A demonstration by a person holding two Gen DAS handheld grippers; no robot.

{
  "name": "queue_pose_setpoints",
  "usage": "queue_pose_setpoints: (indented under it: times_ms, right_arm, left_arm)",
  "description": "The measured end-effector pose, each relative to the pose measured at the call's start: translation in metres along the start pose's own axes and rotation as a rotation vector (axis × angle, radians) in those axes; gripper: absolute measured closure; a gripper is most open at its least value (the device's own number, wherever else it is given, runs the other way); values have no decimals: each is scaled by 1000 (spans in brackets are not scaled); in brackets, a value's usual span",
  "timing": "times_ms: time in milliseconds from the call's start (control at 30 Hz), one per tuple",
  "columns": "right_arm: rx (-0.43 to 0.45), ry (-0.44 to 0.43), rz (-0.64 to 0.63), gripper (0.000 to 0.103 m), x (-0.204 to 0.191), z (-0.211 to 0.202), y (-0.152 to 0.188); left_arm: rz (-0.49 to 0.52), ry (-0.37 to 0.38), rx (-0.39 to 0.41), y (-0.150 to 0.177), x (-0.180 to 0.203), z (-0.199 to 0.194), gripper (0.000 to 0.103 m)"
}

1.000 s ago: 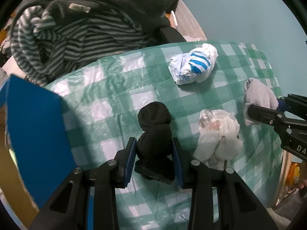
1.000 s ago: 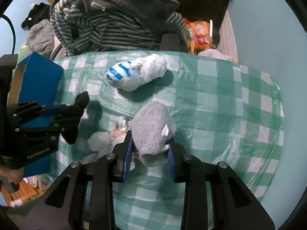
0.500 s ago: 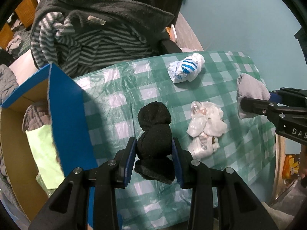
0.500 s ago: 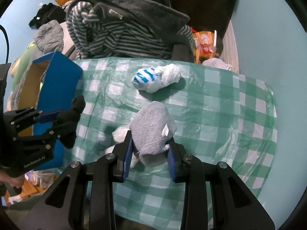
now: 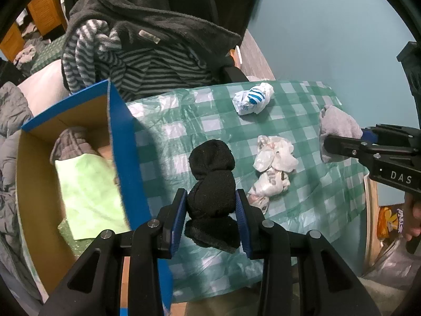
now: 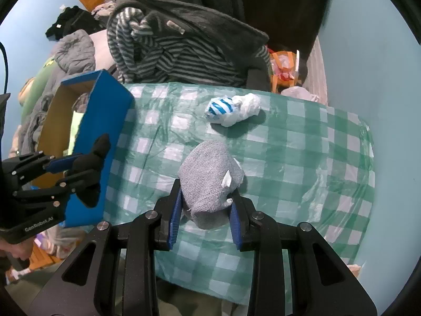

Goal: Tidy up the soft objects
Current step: 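Carry the black sock with the left tool while the right tool carries the grey sock to the box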

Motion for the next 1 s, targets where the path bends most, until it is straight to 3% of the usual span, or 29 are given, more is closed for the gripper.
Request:
queue_pose_setpoints:
  times_ms: [433, 1000]
  right_arm:
    - [19, -19, -32, 72, -37, -16, -6]
    - [39, -69, -105, 72, -99, -16, -29]
  left_arm:
    - [-72, 7, 25, 13, -23, -24, 66]
    - [-144, -43, 67, 27, -71, -52, 66]
Point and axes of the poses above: each gripper's, at about its wrist camera, not at the fingertips, and z roughly the way its jaws point, x to its right, y to its underside, the point moved 3 cm from there along z, roughly the way its jaws point, and after that the axes turned 11 degrees about -z, right-handed, at the moved point
